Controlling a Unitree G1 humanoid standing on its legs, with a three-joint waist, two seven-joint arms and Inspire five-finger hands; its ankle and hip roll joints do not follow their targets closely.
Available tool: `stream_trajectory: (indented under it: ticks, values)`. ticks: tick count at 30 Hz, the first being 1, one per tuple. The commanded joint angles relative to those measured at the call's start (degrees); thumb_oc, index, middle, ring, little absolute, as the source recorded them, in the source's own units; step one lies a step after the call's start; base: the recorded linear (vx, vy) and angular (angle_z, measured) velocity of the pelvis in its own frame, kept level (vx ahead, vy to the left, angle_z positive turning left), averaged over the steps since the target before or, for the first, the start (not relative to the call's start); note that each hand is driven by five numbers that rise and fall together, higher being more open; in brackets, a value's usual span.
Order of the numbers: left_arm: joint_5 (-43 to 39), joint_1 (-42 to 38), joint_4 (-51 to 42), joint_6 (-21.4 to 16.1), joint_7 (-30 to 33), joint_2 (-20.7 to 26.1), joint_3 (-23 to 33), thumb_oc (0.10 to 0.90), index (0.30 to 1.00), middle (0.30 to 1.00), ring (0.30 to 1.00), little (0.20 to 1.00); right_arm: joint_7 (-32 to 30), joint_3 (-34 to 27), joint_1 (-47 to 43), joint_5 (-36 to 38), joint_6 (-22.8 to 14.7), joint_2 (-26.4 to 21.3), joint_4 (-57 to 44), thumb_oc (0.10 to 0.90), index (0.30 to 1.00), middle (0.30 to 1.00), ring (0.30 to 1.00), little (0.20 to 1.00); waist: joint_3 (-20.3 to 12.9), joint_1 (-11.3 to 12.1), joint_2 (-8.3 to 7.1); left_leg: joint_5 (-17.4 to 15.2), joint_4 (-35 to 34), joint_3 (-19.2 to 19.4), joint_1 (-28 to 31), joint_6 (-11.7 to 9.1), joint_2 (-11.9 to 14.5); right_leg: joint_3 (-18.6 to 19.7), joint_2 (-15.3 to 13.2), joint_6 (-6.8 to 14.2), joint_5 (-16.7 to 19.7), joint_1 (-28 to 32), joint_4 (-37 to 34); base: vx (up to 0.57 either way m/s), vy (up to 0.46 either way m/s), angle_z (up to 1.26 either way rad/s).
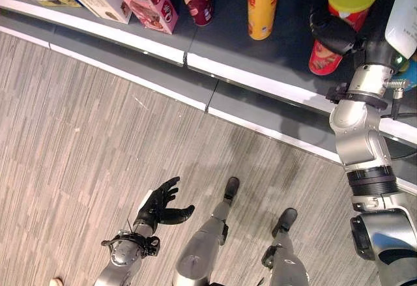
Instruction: Put the goods on the table back onto the shelves and tidy them up.
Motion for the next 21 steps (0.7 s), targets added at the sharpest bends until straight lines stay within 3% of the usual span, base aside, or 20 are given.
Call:
stream_trajectory:
  ticks: [1,21]
  values:
    - [-1.1,1.6,-4.1,-3.2,0.7,2.9,-2.2,0.8,0.9,0.9,0.9,0.9,-5.8,0.9,-8.1,0.7,-3.0,-5.7,-1.6,0.4,0.3,0.3,0.3,0.3,-5.2,0.5,-0.78,-4.4,0.2,-0.2,1.0,-2.4,1.7,0.5,-7.0,4.6,0.4,-1.2,3.5,0.01,-0.005,0.15]
    - [-2.6,0.7,-4.9,-4.2,1.8,3.7,-3.4,0.8,0.9,0.9,0.9,0.9,-9.4,-0.2,-7.3,5.7,-2.8,-7.0,4.1,0.4,0.3,0.3,0.3,0.3,-4.6,1.1,0.7,-4.5,0.5,-1.4,0.1,-2.5,1.3,-0.7,-7.9,4.6,-0.7,-1.5,4.5,0.0,-0.002,0.03]
